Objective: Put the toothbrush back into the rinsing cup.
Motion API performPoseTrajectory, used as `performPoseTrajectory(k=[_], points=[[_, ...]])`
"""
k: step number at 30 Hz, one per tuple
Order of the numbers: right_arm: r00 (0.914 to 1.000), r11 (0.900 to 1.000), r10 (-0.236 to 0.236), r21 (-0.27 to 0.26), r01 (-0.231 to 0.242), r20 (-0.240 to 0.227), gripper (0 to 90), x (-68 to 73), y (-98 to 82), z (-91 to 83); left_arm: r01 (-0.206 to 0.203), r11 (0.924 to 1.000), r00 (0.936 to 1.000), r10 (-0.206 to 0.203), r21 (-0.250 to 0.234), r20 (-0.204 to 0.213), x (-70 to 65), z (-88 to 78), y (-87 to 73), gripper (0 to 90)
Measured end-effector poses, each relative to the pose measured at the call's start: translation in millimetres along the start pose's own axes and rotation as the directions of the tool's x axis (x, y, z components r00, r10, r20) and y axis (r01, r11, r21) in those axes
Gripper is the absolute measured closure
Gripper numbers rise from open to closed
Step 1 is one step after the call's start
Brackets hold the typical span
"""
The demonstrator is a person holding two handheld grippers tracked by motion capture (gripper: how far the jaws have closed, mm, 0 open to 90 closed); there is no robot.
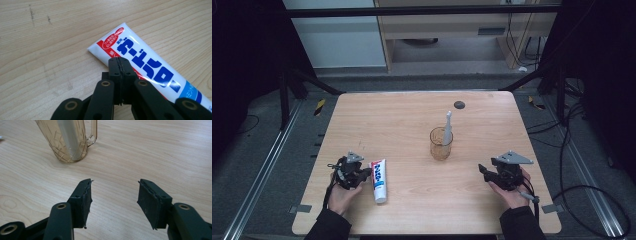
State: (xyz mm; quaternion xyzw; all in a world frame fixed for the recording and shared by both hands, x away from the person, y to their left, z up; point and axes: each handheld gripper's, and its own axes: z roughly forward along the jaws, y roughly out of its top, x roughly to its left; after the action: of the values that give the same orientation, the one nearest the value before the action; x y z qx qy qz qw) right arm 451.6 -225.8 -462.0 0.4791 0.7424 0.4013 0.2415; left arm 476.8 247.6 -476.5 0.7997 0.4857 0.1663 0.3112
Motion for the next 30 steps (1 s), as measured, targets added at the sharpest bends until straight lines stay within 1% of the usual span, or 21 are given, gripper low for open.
performPoseTrajectory(k=[5, 6, 11, 12, 14, 17, 19, 25, 30], points=[[0.9997, 1.000, 0.018, 0.014, -0.019, 0.015, 44.7, 1.3, 2.8, 9.4, -0.008, 0.9999, 1.0000, 0.008, 0.006, 0.002, -1.8, 3.6, 2.9, 89.2], [0.9997, 1.000, 0.013, 0.013, -0.013, 0.019, 44.7, 1.2, 3.2, 11.8, -0.013, 0.9999, 0.9999, 0.013, 0.007, 0.004, -2.6, 4.5, 3.5, 89.2], [0.9991, 0.999, 0.025, 0.029, -0.026, 0.035, 44.8, 1.3, 4.4, 19.1, -0.013, 0.9999, 0.9999, 0.013, 0.007, 0.010, -2.5, 3.9, 3.6, 89.2], [0.9986, 0.999, 0.024, 0.033, -0.025, 0.047, 44.9, 0.2, 4.0, 19.8, -0.011, 0.9999, 0.9999, 0.011, 0.007, 0.012, -2.7, 3.6, 3.5, 89.2], [0.9976, 0.999, 0.030, 0.028, -0.032, 0.062, 44.9, -2.7, 3.6, 19.3, -0.004, 1.0000, 0.9999, 0.004, 0.004, 0.010, -3.7, 3.0, 3.6, 89.2], [0.9953, 0.999, 0.049, 0.019, -0.051, 0.083, 45.2, -8.0, 2.4, 17.9, -0.009, 0.9999, 0.9999, 0.009, 0.006, 0.006, -5.0, 2.0, 4.4, 89.2], [0.9946, 0.999, 0.048, 0.018, -0.050, 0.092, 45.2, -10.4, 1.3, 16.3, -0.011, 0.9999, 0.9999, 0.011, 0.001, 0.008, -5.7, 1.6, 5.3, 89.2], [0.9933, 0.998, 0.065, 0.007, -0.066, 0.096, 45.1, -14.2, 3.1, 12.5, -0.004, 1.0000, 0.9998, 0.004, -0.003, 0.019, -3.9, 2.3, 5.7, 89.3], [0.9933, 0.998, 0.056, 0.000, -0.057, 0.101, 44.7, -16.5, 2.6, 8.8, -0.013, 0.9999, 0.9995, 0.013, -0.005, 0.030, -5.9, 3.0, 6.5, 89.4]])
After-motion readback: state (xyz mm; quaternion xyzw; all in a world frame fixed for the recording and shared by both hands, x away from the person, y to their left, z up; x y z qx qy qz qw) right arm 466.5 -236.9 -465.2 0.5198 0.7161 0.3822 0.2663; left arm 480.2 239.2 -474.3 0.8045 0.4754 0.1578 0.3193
